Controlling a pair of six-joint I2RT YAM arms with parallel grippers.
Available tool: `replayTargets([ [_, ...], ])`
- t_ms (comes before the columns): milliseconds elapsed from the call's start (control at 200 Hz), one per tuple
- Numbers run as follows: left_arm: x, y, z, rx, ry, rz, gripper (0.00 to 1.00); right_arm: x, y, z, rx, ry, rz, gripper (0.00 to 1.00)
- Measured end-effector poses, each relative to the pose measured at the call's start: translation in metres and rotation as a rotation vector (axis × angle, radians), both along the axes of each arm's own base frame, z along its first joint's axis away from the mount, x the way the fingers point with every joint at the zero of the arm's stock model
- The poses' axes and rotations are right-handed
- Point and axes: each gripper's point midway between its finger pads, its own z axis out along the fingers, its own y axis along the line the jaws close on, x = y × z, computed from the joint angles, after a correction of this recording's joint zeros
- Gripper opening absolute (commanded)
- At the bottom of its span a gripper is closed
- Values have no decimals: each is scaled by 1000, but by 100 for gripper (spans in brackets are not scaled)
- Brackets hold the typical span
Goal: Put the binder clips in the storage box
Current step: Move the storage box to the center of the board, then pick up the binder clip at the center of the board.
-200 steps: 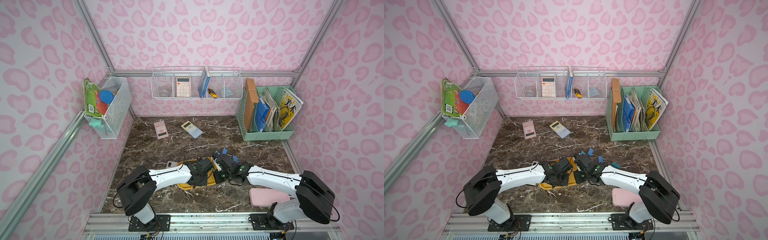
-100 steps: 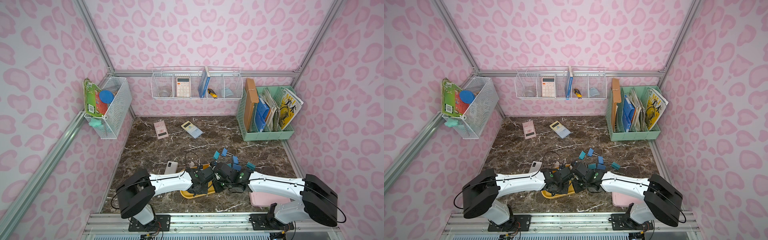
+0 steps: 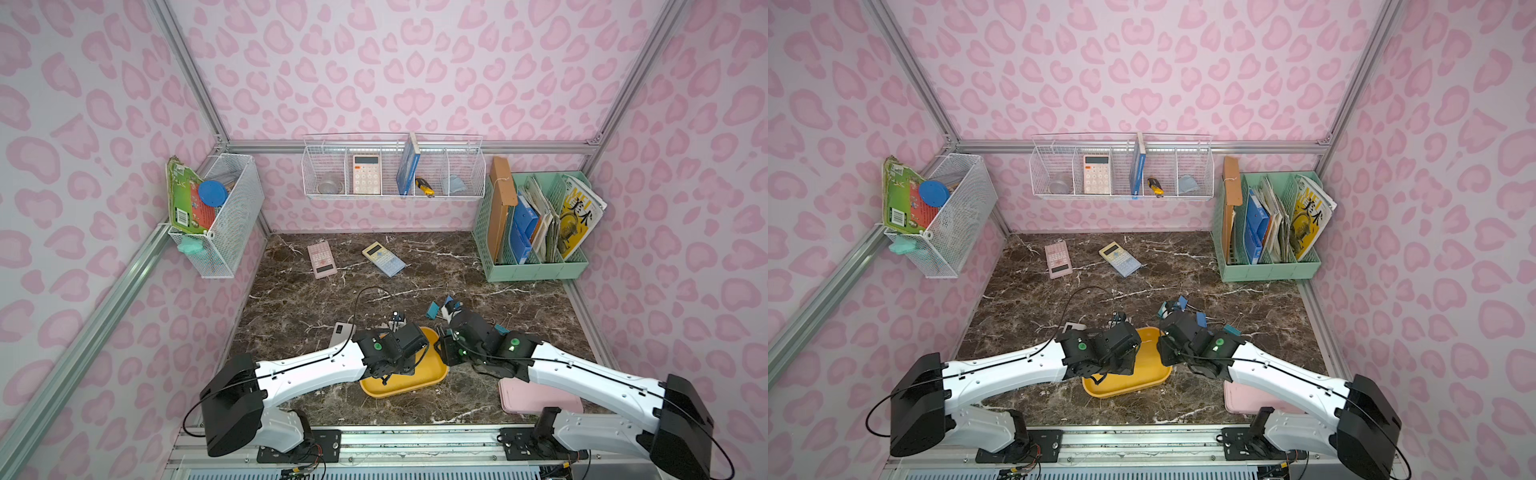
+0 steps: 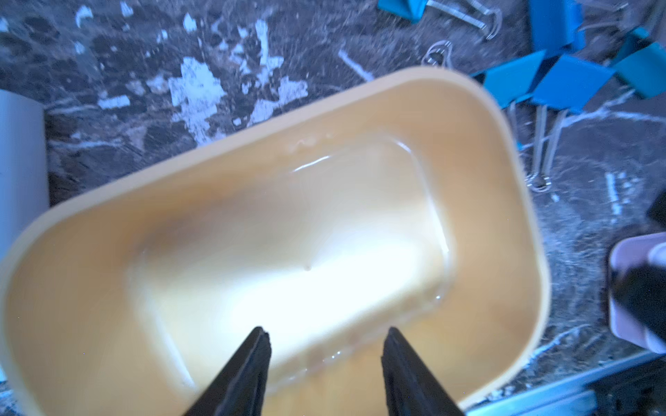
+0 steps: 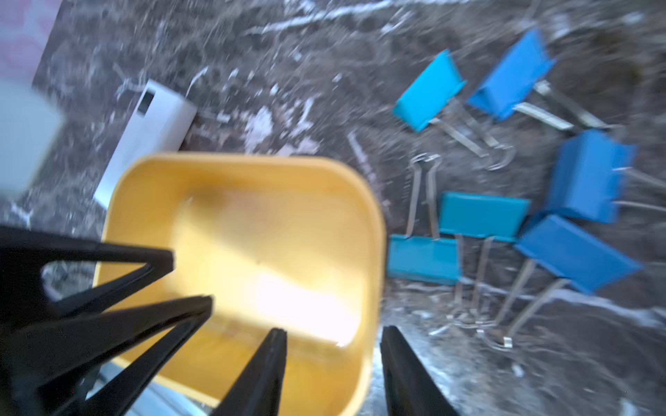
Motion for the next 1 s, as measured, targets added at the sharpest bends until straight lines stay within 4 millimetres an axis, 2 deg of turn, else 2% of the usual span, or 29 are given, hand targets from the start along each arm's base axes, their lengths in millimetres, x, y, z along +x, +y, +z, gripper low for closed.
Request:
replayTargets([
  [40,0,1,8,-18,-14,1,58,14,-19,7,-2,-23,-61,62],
  [70,0,1,14,-32,-24,0,58,24,-35,10,-9,-36,-111,67],
  [100,0,3,20,-47,-34,1,63,33,-50,11,-17,-39,-165,72],
  [170,-2,7,33,-84,-61,5,71,50,-89,9,-63,-43,-280,73],
  [260,-4,16,42,-115,-76,24,74,59,-124,-6,-80,-3,-369,76],
  [355,-4,28,47,-123,-87,48,79,63,-152,-26,-114,59,-433,79],
  [380,-3,30,48,-126,-91,55,79,64,-156,-31,-118,77,-442,89],
  [425,-1,35,51,-135,-99,71,82,66,-163,-38,-120,106,-460,94],
  [516,3,47,52,-154,-104,100,84,71,-174,-51,-147,153,-477,95],
  [646,8,60,46,-167,-100,123,85,82,-174,-61,-151,200,-478,95],
  [846,9,60,45,-174,-93,95,86,87,-169,-88,-174,285,-473,94],
  [1001,8,64,42,-171,-94,86,86,85,-170,-95,-182,299,-499,92],
])
